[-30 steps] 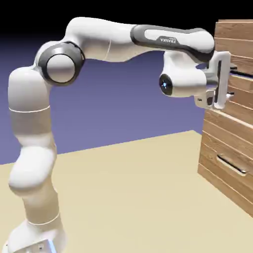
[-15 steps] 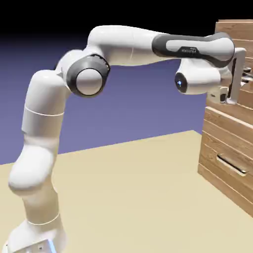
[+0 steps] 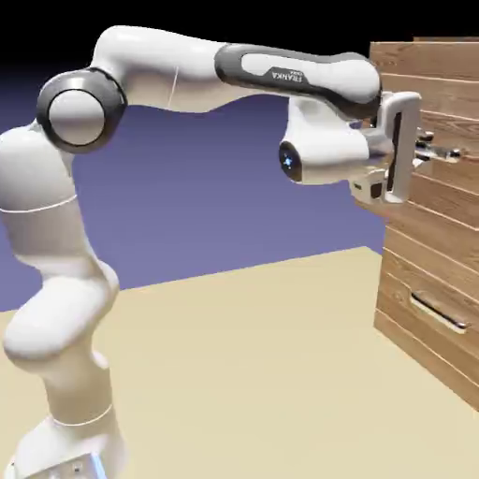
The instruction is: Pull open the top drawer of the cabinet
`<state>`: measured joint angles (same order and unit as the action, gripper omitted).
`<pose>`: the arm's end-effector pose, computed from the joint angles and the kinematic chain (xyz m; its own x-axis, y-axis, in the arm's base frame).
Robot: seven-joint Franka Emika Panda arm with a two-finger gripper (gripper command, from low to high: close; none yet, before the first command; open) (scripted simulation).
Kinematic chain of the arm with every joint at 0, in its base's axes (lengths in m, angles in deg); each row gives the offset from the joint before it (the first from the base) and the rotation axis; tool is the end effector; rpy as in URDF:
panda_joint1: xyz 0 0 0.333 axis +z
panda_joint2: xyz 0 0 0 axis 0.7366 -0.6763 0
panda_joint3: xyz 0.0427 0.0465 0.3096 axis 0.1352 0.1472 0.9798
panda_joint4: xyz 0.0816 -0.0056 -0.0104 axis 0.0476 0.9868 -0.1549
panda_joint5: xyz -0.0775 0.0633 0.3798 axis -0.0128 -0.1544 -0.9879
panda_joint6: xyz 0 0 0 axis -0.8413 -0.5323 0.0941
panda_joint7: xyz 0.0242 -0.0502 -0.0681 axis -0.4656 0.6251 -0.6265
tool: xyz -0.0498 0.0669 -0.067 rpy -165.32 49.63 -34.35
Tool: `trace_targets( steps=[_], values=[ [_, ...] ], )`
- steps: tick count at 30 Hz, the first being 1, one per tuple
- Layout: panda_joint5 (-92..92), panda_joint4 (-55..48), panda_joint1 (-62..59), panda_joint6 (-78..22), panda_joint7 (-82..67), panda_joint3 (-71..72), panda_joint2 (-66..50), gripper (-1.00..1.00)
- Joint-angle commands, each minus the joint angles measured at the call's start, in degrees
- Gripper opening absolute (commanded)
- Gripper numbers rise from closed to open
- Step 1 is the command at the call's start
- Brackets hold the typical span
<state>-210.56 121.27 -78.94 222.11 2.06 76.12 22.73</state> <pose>0.5252 -0.0637 0.5666 -0.0009 -0.7072 -0.7070 0.0022 0.7070 -0.7072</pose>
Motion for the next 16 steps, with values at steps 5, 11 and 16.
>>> trace_targets(
  steps=[5,11,16],
  values=[
    [4.22,10.37,3.37,-1.68,6.73,-4.16,10.13,-1.0],
    [9.67,21.79,8.94,-1.43,13.11,-9.89,22.59,-1.0],
    [12.2,25.81,11.6,-0.27,15.33,-12.18,27.67,1.0]
  ],
)
